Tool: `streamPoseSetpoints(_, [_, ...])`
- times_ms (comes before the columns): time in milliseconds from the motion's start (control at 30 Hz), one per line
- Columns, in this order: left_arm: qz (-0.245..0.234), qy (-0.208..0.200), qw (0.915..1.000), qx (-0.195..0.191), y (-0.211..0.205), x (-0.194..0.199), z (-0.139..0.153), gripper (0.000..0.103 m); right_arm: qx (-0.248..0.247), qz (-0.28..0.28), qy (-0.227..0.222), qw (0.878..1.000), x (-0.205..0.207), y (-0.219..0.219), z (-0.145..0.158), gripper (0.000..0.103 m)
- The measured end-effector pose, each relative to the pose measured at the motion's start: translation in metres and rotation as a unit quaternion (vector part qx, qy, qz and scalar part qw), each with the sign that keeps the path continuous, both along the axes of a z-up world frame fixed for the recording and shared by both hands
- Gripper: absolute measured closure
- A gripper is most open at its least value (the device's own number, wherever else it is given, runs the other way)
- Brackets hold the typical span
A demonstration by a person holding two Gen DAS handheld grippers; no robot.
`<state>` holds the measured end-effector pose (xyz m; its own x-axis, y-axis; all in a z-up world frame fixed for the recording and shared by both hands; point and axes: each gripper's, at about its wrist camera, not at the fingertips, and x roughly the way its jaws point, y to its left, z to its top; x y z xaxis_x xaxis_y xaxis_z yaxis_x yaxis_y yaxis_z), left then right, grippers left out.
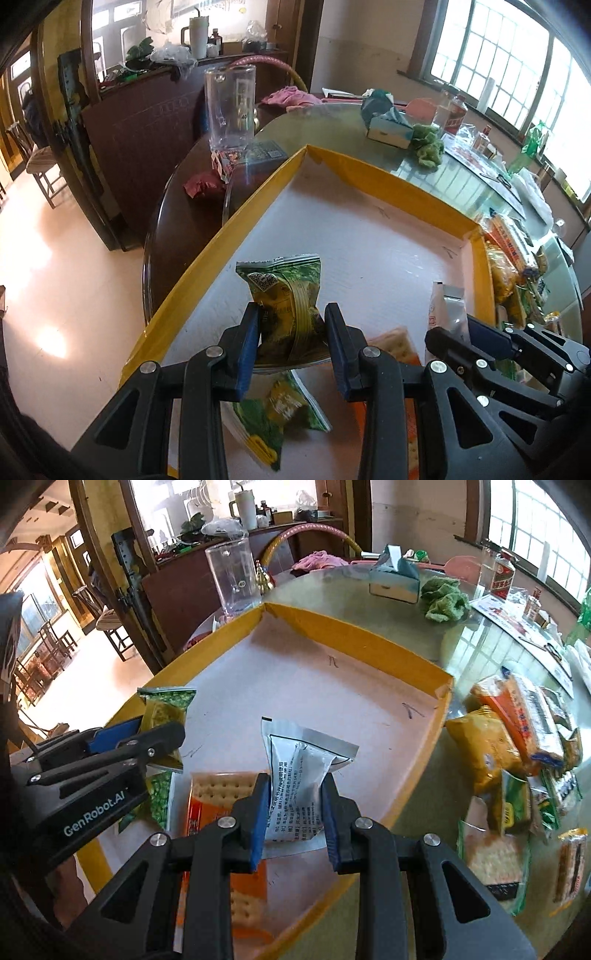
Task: Organize snacks
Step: 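Carry the sachet and bag into the tray and release both grippers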
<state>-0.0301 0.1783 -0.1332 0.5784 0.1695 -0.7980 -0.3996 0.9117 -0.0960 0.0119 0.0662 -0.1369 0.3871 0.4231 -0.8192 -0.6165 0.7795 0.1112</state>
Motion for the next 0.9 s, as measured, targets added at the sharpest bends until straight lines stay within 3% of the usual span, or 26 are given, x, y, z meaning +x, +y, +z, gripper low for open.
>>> streamPoseSetpoints(367, [0.006, 0.02, 0.9997, -0.016, 0.013, 0.009, -0.012, 0.066, -0.013, -0.004, -0.006, 1.0, 0.011, 0.01, -0.008, 0.073])
streamPoseSetpoints(700, [-0.004, 0.031, 0.9995, 0.004, 0.007, 0.013, -0.012, 0.062, -0.01, -0.011, 0.005, 1.0, 0.018, 0.009, -0.012, 0.066])
streamPoseSetpoints(900, [0.003, 0.016, 0.9998, 0.014, 0.007, 0.007, -0.004, 0.04, -0.003, -0.011, 0.006, 1.0, 0.016, 0.009, -0.01, 0.056])
